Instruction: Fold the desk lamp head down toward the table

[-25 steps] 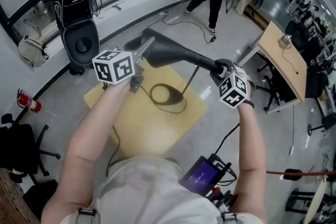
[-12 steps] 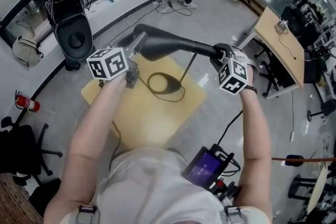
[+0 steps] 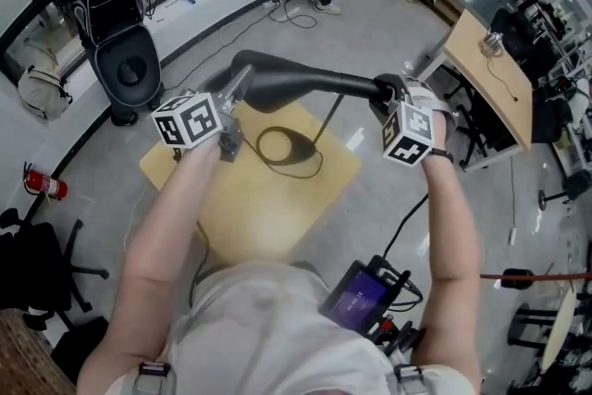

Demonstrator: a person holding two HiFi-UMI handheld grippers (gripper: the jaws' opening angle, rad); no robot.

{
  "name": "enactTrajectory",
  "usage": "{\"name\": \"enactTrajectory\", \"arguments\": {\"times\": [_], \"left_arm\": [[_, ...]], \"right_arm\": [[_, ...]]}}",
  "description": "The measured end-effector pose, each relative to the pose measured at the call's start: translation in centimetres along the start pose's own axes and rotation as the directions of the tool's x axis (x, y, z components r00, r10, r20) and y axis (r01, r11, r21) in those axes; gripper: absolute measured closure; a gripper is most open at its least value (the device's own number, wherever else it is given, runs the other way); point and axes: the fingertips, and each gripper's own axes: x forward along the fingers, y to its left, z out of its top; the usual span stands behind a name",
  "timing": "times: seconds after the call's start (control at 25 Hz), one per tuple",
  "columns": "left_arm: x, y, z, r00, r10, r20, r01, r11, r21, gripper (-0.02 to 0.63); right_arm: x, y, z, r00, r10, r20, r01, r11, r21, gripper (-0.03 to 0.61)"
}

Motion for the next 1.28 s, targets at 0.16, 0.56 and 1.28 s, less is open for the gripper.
{"name": "enactTrajectory", "arguments": {"times": [0.16, 0.56, 1.28], "left_arm": [[-0.1, 0.2, -0.5, 1.000, -0.019, 0.010, 0.019, 1.000, -0.020, 0.476], [0.2, 0.8, -1.2, 0.999, -0.034, 0.009, 0.034, 0.998, -0.052, 0.476], [0.2, 1.7, -3.5, 0.995, -0.090, 0.032, 0.094, 0.984, -0.151, 0.476]], "right_arm": [[-0.1, 0.0, 0.0, 1.000, -0.006, -0.006, 0.006, 1.000, -0.019, 0.376], [-0.2, -0.6, 0.0, 0.999, -0.017, -0.029, 0.015, 0.998, -0.056, 0.374], [-1.1, -1.1, -0.1, 0.995, -0.041, -0.085, 0.029, 0.990, -0.136, 0.374]]}}
